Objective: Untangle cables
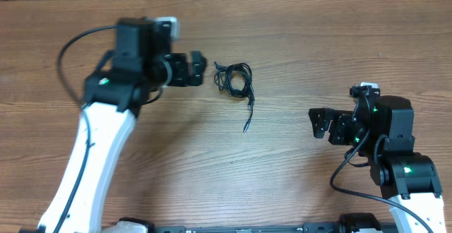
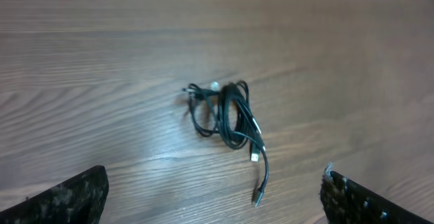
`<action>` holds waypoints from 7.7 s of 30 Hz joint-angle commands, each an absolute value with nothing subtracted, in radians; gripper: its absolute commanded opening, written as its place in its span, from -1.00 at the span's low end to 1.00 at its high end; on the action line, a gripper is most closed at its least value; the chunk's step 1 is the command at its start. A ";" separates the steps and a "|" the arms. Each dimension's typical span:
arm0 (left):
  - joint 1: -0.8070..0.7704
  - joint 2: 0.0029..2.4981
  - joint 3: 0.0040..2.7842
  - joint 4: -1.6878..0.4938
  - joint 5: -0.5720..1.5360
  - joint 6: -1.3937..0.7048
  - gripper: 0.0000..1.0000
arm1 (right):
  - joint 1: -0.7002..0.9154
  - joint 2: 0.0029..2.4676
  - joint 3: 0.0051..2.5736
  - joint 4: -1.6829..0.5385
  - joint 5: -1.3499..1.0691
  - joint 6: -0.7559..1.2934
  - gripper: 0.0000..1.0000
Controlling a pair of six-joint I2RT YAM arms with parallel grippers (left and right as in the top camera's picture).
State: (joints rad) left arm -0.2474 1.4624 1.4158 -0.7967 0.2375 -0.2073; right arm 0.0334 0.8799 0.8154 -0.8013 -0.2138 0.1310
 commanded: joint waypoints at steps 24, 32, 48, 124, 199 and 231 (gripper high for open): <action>-0.453 1.958 1.437 -0.497 0.049 -0.211 0.79 | 0.033 0.876 0.844 -0.799 -0.222 0.135 1.00; -0.482 2.025 1.437 -0.477 0.057 -0.226 0.72 | 0.033 0.876 0.844 -0.799 -0.223 0.135 1.00; -0.494 2.042 1.438 -0.443 0.139 -0.225 -0.64 | 0.033 0.876 0.844 -0.812 -0.223 0.135 1.00; -0.515 1.931 1.438 -0.612 0.796 -0.206 -0.92 | 0.123 1.259 0.844 -0.617 -0.565 0.132 -0.93; -0.638 1.672 1.439 -0.719 0.252 -0.270 -0.92 | 0.263 1.258 0.926 -0.667 -0.300 0.134 -0.52; -0.612 1.622 1.443 -0.695 0.274 -0.276 -0.92 | 0.262 1.258 0.926 -0.815 0.067 0.440 -0.93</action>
